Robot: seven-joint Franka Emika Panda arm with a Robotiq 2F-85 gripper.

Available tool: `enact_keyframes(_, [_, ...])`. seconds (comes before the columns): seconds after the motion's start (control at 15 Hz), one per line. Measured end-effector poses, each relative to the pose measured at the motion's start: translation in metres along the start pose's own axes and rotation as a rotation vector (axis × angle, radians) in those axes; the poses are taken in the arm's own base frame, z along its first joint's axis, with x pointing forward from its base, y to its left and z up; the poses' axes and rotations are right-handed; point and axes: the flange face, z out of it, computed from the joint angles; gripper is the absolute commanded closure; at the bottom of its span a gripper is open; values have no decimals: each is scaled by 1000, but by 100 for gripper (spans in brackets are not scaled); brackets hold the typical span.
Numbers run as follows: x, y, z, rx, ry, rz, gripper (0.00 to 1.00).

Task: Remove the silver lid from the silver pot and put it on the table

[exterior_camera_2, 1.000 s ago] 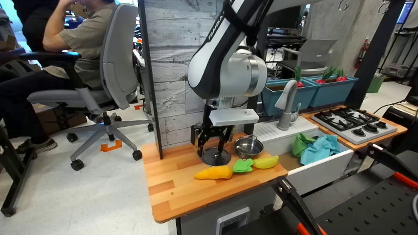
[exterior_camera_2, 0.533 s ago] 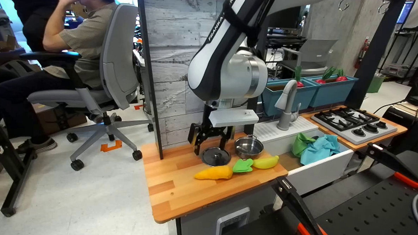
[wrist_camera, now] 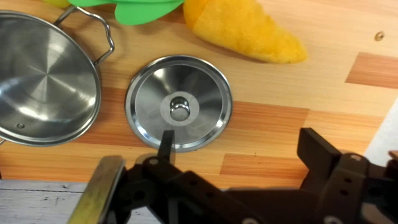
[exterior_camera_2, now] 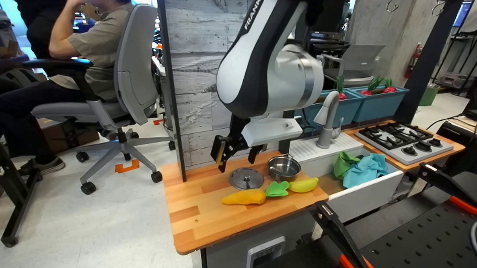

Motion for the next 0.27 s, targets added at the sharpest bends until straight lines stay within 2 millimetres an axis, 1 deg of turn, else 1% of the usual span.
enact_keyframes(0.07, [-4,-3,-5,0,-4,-4,0])
enact_keyframes(0.27, [-3,-1,-2,0,-5,-1,0])
